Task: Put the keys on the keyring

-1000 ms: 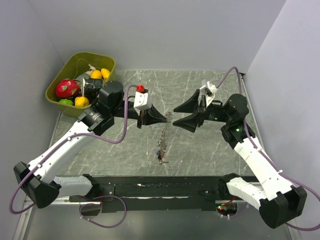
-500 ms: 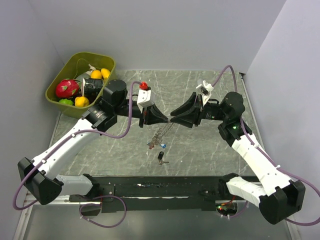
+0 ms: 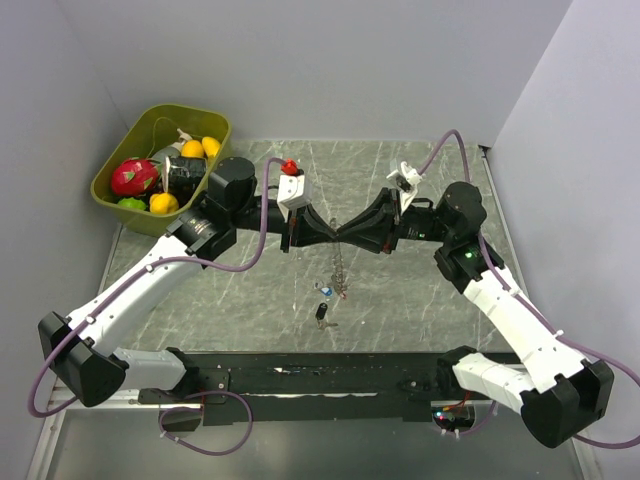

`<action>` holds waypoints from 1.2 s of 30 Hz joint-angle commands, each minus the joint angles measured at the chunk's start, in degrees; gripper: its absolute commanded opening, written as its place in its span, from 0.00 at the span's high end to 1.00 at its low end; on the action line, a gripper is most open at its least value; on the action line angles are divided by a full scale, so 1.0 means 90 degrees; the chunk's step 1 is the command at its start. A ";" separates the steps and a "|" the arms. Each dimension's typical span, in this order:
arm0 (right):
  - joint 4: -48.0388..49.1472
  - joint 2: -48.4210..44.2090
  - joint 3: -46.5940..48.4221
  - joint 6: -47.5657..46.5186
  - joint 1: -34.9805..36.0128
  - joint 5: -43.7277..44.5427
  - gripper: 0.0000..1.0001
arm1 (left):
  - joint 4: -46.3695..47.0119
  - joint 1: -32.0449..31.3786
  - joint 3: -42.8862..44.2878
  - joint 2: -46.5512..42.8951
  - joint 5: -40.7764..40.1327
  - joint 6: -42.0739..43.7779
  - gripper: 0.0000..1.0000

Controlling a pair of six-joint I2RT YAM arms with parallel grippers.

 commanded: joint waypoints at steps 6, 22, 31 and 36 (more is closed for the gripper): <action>-0.0529 -0.0228 0.0080 -0.0420 0.0094 0.0580 0.81 | 0.0544 -0.0007 0.0365 -0.0127 -0.0016 -0.0090 0.99; -0.0530 -0.0335 -0.0105 -0.0459 0.0094 0.0922 0.93 | 0.0632 -0.0007 0.0355 -0.0185 0.0004 -0.0148 0.99; 0.0007 -0.0306 -0.0115 0.0038 0.0094 0.0736 1.00 | 0.0495 0.0003 0.0345 -0.0146 -0.0093 -0.0041 0.99; 0.0942 -0.0423 -0.0398 0.0488 0.0084 0.0784 1.00 | 0.0806 0.0120 0.0082 -0.0361 -0.0552 -0.0371 0.66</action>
